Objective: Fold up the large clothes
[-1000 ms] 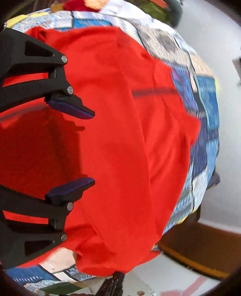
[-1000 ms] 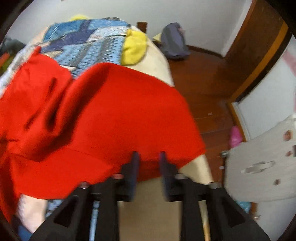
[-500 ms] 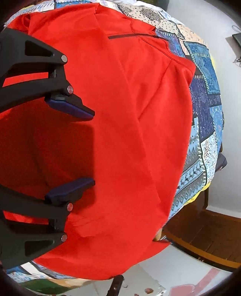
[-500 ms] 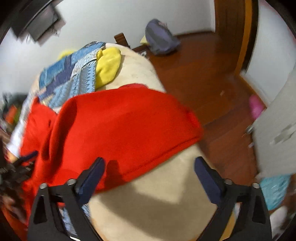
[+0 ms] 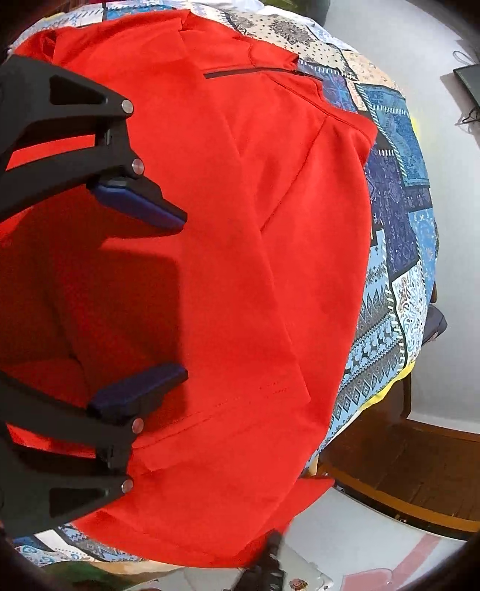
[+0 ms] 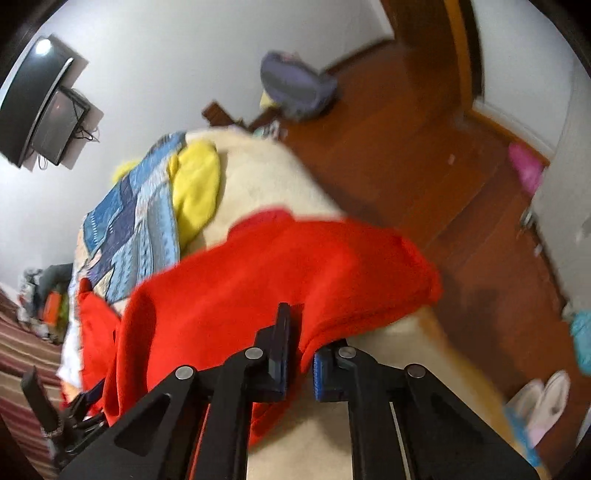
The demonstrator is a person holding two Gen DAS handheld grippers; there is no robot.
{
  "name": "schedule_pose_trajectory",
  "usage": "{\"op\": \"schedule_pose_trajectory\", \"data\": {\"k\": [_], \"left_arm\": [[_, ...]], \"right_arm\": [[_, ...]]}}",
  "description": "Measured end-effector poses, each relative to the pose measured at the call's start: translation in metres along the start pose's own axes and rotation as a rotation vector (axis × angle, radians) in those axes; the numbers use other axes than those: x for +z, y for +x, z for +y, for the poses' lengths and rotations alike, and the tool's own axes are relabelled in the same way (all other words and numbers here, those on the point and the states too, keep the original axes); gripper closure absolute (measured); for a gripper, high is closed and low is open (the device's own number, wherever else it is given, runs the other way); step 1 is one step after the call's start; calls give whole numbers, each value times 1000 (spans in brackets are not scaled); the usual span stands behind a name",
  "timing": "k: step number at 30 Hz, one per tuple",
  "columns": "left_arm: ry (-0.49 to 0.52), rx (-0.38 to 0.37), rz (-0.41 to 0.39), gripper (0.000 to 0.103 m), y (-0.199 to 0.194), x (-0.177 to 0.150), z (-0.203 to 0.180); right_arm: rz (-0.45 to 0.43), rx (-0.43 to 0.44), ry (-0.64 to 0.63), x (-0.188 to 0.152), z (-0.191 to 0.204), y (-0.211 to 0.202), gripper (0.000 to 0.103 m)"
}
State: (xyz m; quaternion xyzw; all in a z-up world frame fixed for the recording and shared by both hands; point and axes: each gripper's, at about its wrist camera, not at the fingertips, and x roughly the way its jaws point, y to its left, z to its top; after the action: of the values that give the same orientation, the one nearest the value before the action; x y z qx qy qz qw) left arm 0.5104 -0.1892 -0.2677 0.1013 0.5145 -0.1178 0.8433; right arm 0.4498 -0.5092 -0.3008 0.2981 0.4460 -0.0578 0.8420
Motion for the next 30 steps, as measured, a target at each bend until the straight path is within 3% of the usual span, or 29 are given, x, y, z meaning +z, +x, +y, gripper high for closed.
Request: {"op": "schedule_pose_trajectory", "data": {"k": [5,9,16,23,30], "left_arm": [[3,27,3,28,-11,-4,8],[-4,35,-44,28,-36,-7,18],[19,89,-141,28,-95,-17,41],[-14,113,-217,27,-147,-49,89],[-96,122,-222,25,-177,-101,154]], "right_arm": [[-154,-24,-66,24,24,-66,98],[-246,-11,-175,31,68,-116,98],[-319,105,-318,13,164,-165,98],[-255,223,-431,-24,268,-159,98],[-62,269,-526,-93,357,-87,98]]}}
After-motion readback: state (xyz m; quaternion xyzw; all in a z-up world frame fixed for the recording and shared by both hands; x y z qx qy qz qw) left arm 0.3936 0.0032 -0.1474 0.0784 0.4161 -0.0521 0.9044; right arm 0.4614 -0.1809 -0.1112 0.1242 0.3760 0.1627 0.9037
